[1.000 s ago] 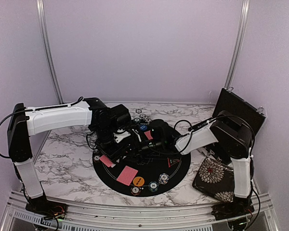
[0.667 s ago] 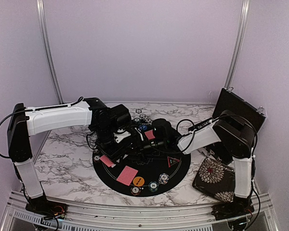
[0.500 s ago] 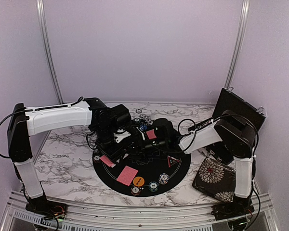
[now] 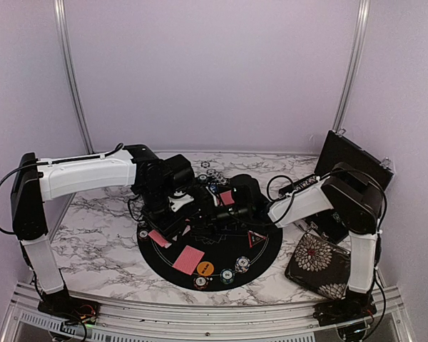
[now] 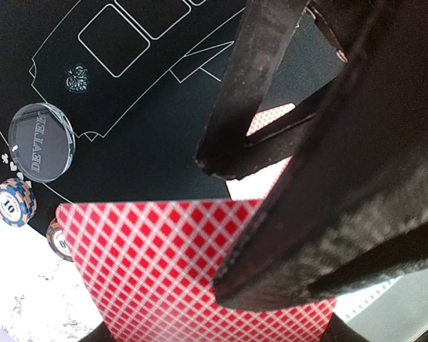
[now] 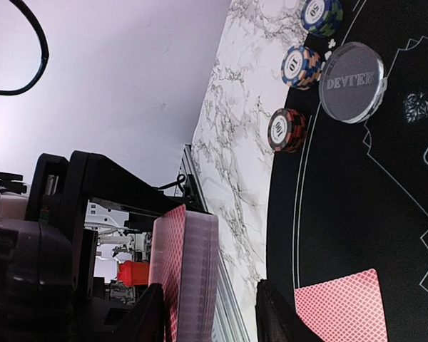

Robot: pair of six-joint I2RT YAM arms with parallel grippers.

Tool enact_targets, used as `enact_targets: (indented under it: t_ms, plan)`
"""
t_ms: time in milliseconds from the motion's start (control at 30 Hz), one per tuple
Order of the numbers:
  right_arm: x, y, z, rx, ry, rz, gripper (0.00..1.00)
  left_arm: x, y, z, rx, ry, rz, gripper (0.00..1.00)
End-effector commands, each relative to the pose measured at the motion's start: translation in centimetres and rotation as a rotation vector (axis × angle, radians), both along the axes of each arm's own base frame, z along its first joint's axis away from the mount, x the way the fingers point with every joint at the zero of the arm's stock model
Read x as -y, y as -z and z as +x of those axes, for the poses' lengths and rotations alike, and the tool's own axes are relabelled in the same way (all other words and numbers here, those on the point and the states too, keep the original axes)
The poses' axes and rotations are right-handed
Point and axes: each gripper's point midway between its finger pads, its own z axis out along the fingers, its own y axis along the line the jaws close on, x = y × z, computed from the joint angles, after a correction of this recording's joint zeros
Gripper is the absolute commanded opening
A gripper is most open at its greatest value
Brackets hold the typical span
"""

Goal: Distribute texas hold em gaming equipment
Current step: Pick up the poker card from the face-down deck piles.

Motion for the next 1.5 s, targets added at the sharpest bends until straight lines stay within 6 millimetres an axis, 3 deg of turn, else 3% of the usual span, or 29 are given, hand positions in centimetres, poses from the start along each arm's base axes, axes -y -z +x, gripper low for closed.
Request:
enact_targets:
  t_ms: [0,633,1167,1467]
  plan:
    - [0.5,-1.1,0.7,0.017,0.033,0.011,0.42,0.4,-2.1,-0.2,0.025,0.018,-0.042,0.46]
    - [1.2,-2.2,0.9,0.030,0.052,0.027,0.34,0.5,-2.1,-0.1,0.025,0.018,-0.042,0.45]
    - [2.3,-3.1,1.2,0.030,0.079,0.037,0.34,0.4,-2.1,0.1,0.028,0.016,-0.039,0.45]
    - [2.8,-4.0,1.0,0.026,0.086,0.056,0.27,0.3,-2.0,0.2,0.034,0.011,-0.032,0.45]
